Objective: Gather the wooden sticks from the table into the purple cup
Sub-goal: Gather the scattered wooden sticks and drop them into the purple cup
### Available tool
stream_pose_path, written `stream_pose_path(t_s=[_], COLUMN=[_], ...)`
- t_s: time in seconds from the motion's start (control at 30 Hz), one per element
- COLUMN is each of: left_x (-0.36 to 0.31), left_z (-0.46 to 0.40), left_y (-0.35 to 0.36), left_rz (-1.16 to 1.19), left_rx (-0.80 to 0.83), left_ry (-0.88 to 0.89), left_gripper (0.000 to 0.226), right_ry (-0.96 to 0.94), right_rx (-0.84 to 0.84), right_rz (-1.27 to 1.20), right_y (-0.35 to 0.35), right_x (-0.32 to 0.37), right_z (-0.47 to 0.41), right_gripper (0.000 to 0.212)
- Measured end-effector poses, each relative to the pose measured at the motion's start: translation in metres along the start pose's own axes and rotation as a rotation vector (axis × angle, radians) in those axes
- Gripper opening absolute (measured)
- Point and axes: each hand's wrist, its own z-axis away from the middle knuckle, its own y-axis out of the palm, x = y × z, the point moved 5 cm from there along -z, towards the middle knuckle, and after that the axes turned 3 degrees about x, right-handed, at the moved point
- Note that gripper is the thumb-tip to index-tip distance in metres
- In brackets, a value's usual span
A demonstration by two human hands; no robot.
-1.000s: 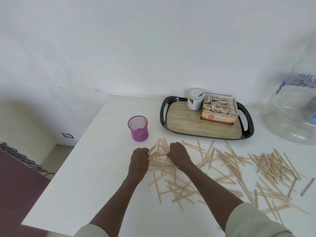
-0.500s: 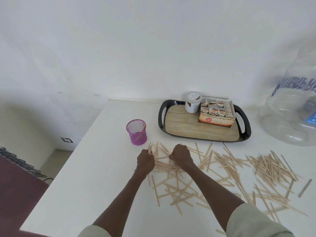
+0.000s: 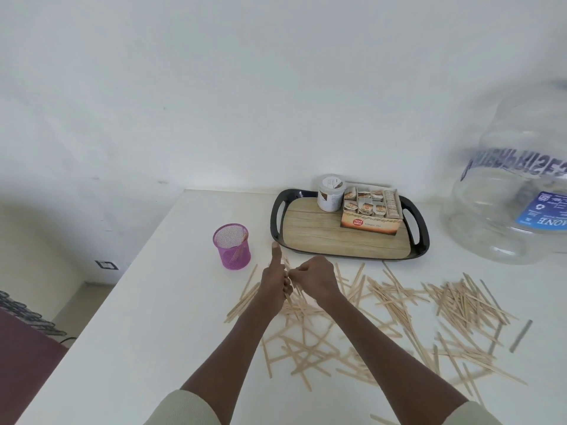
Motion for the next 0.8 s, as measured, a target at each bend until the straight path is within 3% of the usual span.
stream_pose_path(t_s=[0.07,0.2,0.3,0.47,0.57,0.67,0.8], left_x=[-0.003,-0.008,-0.011,-0.023,-0.033,-0.039,-0.042], left_z=[0.002,0.001,0.003,0.011,0.015,0.022,0.040], left_y=[0.020,0.032,0.046,0.066,0.074,0.087,0.108], left_rz=[0.008,0.065,0.088,0.101,0.159,0.186,0.086], left_rx=[0.061,0.032,0.058,0.026,-0.024,-0.039,-0.037], left_ry=[0.013,0.028,0.057,0.109,0.160,0.221,0.400], left_gripper=[0.067,0.048,0.035,0.033,0.035,0.034,0.025], right_ry=[0.011,-0.044,-0.136,-0.231,-0.113,0.174,0.428], right_rx=[-0.034,-0.093,-0.112,-0.028,-0.067,-0.147,0.077], right_rz=[-0.007,0.041,0.041,-0.015,-0.327,-0.748,-1.373], right_y=[-0.008,-0.018,-0.031,-0.051,-0.068,-0.068,-0.041], right_x=[0.000,0.001,-0.001,0.000,-0.015,-0.046,-0.057], right_z=[0.007,0.011,0.015,0.020,0.022,0.022,0.026], right_gripper=[0.047,0.059,0.050,0.036,0.020,0.028,0.050])
